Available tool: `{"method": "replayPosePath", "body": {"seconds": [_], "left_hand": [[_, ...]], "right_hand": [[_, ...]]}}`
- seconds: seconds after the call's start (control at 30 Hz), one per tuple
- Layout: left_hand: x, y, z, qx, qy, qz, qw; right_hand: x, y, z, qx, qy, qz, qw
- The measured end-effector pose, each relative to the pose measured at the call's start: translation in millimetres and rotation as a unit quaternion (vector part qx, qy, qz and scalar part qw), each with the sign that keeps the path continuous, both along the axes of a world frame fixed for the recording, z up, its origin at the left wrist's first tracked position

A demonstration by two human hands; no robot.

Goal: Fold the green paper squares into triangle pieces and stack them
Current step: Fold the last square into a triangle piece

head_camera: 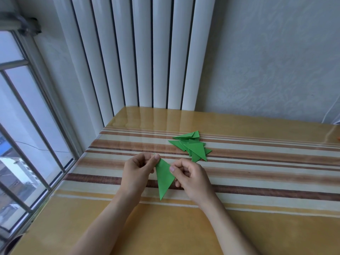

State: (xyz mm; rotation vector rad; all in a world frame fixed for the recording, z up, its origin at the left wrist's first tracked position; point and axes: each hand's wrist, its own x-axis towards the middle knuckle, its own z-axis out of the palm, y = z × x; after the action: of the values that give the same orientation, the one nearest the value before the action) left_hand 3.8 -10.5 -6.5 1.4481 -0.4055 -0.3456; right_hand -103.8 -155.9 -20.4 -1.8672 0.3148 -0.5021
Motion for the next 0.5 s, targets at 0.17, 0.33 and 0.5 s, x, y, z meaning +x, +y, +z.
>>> {"method": "replayPosePath", "body": {"seconds": [0.17, 0.33, 0.5], "left_hand": [[0.1, 0.2, 0.1, 0.001, 0.013, 0.032, 0.999], [-2.4, -0.1, -1.1, 0.015, 0.012, -0.007, 1.000], [-8.4, -4.5, 0.0, 0.012, 0.000, -0.079, 0.997]], "right_hand": [[-2.0, 4.0, 1.8, -0.056, -0.009, 0.027, 0.998], [-0.9, 3.5, -0.6, -0.096, -0.013, -0.021, 0.995], [-0.3, -0.6, -3.8, -0.068, -0.023, -0.071, 0.995]]}}
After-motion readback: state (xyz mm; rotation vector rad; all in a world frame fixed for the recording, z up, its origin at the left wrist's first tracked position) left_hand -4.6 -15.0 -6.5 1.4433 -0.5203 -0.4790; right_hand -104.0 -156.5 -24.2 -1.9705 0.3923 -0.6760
